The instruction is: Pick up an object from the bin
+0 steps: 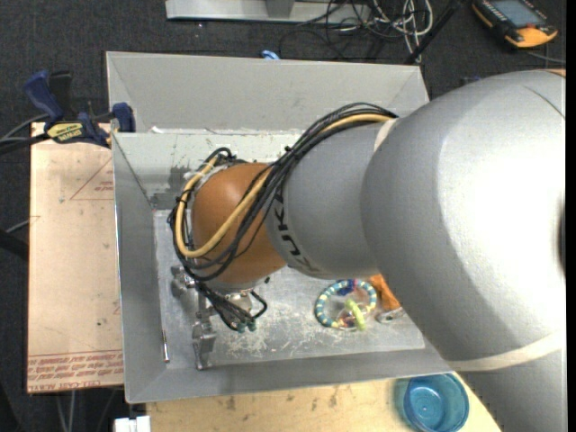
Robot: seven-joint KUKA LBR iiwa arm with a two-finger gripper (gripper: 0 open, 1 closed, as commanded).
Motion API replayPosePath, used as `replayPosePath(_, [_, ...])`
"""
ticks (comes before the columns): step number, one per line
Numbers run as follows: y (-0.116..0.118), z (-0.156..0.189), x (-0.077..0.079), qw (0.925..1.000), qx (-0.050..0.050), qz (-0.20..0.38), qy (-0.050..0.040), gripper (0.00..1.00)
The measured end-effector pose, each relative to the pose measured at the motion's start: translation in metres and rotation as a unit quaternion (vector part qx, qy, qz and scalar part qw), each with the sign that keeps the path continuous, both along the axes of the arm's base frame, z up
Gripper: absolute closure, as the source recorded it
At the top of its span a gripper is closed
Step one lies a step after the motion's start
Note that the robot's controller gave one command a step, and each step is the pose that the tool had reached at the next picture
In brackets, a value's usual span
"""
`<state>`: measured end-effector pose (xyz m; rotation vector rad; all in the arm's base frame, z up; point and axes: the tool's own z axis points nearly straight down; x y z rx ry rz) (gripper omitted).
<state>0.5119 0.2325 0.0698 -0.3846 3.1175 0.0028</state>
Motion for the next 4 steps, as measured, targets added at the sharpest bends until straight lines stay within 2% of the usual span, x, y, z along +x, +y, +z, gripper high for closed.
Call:
replayPosePath(1, [-0.028,0.04,-0.002,0.9996,-0.001,0.03,0.0038,0.0])
replayPosePath(2, [-0.081,0.092,0.019,0.9941,0.0,0.108,-0.0007,0.0])
replayPosePath(3, [-0.076,0.084,0.075,0.9962,-0.001,0.087,-0.0052,0.0])
replayPosePath(4, [-0.07,0.079,0.098,0.999,0.001,0.045,-0.0005,0.0])
